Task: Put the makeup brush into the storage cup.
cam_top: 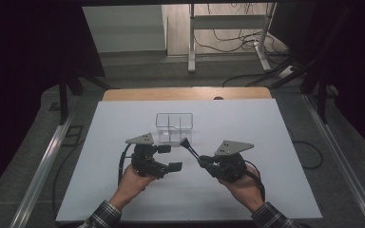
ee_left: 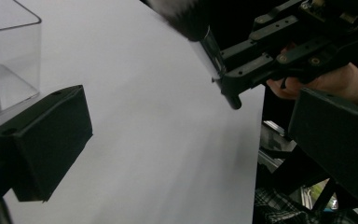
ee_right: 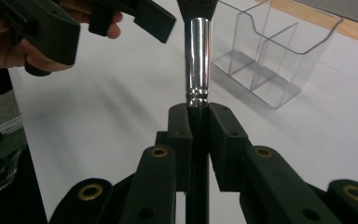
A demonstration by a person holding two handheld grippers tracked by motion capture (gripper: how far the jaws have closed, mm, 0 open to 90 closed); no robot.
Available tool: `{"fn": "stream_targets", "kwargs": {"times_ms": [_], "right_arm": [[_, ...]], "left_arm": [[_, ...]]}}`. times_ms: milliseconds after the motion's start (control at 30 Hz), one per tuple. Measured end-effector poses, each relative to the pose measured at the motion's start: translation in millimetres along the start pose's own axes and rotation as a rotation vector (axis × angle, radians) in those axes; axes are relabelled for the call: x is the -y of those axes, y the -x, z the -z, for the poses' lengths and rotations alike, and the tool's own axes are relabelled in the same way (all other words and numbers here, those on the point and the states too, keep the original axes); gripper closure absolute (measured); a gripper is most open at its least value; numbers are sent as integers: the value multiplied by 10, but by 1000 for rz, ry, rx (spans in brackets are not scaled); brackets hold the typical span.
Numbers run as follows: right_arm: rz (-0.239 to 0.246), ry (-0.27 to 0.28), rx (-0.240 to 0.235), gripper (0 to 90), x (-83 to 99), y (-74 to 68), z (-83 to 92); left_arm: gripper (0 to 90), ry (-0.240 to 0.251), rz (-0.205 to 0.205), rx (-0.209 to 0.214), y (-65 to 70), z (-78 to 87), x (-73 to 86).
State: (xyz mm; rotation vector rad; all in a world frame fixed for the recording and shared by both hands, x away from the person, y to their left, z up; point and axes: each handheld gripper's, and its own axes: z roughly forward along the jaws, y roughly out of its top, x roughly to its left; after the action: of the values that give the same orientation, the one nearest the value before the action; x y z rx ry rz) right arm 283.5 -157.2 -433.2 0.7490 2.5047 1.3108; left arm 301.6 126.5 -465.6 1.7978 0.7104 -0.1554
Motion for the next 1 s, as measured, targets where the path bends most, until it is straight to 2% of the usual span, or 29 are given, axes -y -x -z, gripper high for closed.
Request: {"fn": "stream_targets", "kwargs": {"times_ms": [167,433,500,633,800,1000], "right_arm": [[13,5,-12,788,-19,-58,-50],[34,14,-26,788,-42,-133,-115],[39,16,-29,789,-46,-152,-128],[47,18,-35,788,-49,-180,-143],[50,22,-36,788,-49,-191,-148],[58,21,-46,788,-48,-214,-171]], "left_arm": [[0,10,13,32,-1,-31,-14],[36,-1,7,44,31,-93,-28],[77,-4,6,54,40,-100,-27],[224,-2,14,71,41,-81,-24],[409,6,49,106,9,-56,-18],[533,8,71,126,-7,-51,-13]]}}
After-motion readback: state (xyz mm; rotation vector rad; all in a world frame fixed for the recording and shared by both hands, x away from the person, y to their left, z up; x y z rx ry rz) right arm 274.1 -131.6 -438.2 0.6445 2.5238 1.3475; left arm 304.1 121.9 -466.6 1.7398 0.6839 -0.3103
